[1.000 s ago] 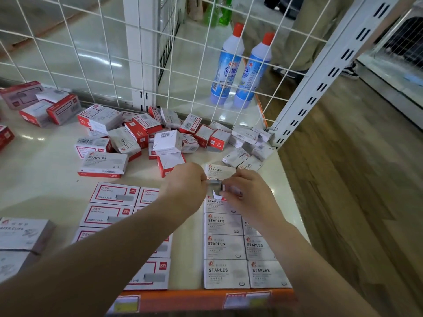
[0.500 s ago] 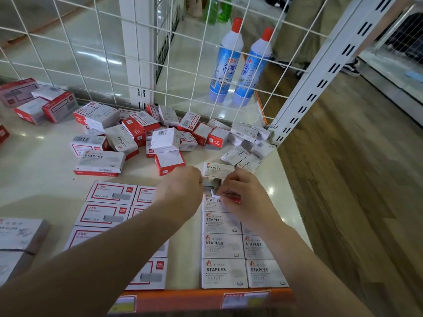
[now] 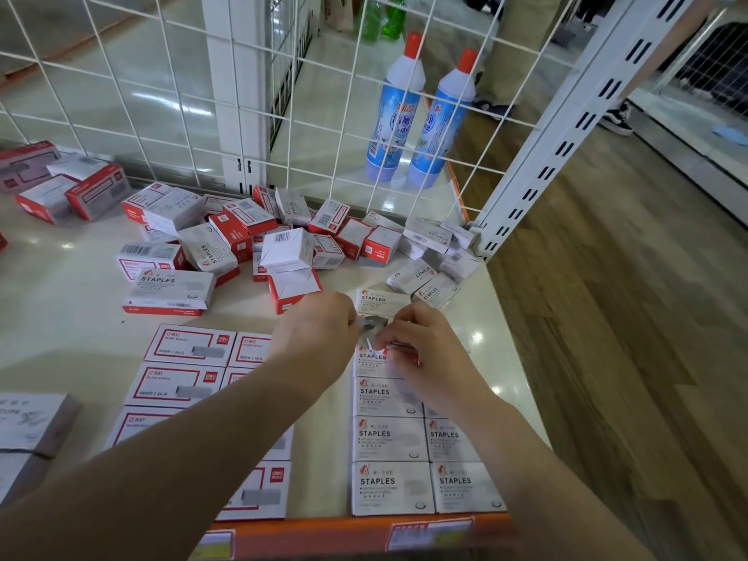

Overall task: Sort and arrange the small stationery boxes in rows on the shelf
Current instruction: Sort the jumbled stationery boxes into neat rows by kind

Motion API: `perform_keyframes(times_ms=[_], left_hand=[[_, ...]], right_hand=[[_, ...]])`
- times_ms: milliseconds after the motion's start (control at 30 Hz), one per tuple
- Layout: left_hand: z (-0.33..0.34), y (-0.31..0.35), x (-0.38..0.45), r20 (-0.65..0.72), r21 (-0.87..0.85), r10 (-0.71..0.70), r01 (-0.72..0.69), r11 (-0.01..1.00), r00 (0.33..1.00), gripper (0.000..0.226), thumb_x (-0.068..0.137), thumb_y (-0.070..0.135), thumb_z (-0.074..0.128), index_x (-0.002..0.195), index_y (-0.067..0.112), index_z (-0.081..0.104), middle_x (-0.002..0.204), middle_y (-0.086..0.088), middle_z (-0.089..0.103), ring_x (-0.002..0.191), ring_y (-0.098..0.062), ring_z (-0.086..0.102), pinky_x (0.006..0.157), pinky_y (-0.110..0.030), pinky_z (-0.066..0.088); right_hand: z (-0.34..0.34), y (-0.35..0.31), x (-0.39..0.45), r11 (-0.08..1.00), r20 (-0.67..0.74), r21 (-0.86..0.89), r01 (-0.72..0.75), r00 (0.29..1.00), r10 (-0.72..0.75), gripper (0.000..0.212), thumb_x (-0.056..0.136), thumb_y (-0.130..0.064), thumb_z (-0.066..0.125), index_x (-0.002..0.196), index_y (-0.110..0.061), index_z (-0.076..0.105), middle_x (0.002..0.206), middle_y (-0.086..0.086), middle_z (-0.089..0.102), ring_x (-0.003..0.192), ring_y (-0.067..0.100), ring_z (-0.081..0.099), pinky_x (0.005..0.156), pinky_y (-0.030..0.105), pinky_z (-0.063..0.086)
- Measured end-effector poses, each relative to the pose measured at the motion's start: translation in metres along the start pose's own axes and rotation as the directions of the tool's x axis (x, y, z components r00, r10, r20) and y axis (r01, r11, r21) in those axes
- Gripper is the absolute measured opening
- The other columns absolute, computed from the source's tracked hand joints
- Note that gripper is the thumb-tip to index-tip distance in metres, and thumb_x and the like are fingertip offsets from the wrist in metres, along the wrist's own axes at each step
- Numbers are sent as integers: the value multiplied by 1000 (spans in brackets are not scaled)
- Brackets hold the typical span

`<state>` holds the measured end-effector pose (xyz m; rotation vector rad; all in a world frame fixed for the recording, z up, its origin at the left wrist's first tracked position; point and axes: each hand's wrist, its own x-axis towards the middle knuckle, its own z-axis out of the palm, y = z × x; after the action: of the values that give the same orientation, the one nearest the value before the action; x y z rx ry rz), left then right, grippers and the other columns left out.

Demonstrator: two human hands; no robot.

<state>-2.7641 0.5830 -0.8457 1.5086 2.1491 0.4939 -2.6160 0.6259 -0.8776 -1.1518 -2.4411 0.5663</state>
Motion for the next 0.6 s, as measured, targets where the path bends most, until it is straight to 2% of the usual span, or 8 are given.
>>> perform_keyframes(times_ms=[133, 233, 400, 600], left_hand=[[3, -1, 0, -16, -36, 6, -6, 999, 1000, 19, 92, 25, 51, 103, 17, 65, 103, -2, 65, 95, -21, 57, 81, -33, 48], [4, -4, 0, -16, -43, 1, -2, 999, 1000, 18, 92, 26, 52, 100, 18, 65, 99, -2, 65, 92, -21, 58, 78, -33, 49], [7, -4, 2, -27, -7, 35, -35, 999, 999, 21, 92, 25, 52, 107, 18, 65, 108, -1, 61, 98, -20, 55, 80, -31, 47], [12, -6, 5, -15, 6, 35, -35, 999, 999, 20, 91, 26, 53, 103, 16, 66, 103, -2, 62, 91, -18, 57, 77, -31, 48]], right_hand=[[-2, -4, 4, 997, 78, -28, -71, 994, 73, 26, 79, 3, 57, 95, -12, 71, 94, -6, 44, 104, 19, 44, 89, 23, 39], [0, -3, 3, 999, 52, -24, -34, 998, 35, 34, 78, 5, 56, 99, -16, 73, 90, -4, 44, 95, 14, 41, 83, 11, 31], [7, 1, 1, 1000, -24, 2, 23, 999, -23, 35, 75, -2, 50, 89, -21, 76, 85, -4, 43, 90, 14, 42, 78, 19, 32], [11, 5, -3, 999, -81, 35, 35, 996, -32, 28, 78, -5, 56, 84, -22, 77, 86, -5, 46, 91, 13, 44, 80, 13, 31]])
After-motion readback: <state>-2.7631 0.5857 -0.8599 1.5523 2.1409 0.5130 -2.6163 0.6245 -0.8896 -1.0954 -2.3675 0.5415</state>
